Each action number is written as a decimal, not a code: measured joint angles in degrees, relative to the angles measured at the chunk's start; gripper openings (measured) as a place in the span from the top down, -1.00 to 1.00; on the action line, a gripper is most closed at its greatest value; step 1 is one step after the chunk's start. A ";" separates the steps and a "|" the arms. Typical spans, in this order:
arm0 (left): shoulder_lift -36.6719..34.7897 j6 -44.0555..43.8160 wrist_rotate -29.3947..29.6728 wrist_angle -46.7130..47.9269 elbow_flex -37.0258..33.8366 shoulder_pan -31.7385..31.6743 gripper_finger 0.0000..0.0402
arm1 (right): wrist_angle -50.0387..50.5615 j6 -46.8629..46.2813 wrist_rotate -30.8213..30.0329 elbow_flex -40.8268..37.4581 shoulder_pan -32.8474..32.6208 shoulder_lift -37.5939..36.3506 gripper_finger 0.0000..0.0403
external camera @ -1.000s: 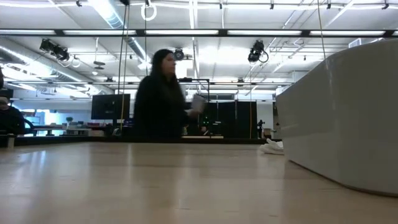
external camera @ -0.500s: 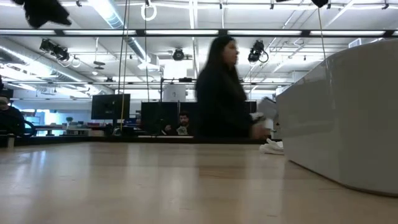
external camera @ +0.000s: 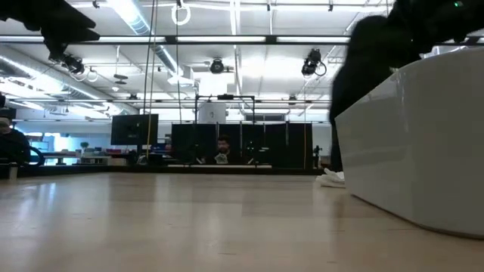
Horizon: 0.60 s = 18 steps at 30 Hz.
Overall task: Pick and placing Produce into tupperware
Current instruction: Return to Home Position
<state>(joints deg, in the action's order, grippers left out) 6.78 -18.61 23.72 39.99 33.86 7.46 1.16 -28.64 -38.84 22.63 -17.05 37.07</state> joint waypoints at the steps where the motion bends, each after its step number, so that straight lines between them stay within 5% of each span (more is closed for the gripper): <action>1: 0.01 0.76 0.14 -0.09 -0.31 -0.11 0.27 | -3.19 1.35 0.32 -2.04 0.02 -1.52 0.08; 10: 0.34 1.25 2.14 -11.99 -10.91 -0.26 0.31 | -18.35 1.30 7.66 -16.45 -0.03 -10.96 0.08; 18: 0.34 5.25 2.19 -22.93 -18.93 -0.31 0.26 | -23.86 -0.89 9.07 -21.06 -0.03 -11.50 0.08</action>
<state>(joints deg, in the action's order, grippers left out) 7.11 -13.36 25.91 17.06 14.93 7.16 -22.70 -29.53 -29.77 1.58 -17.08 25.57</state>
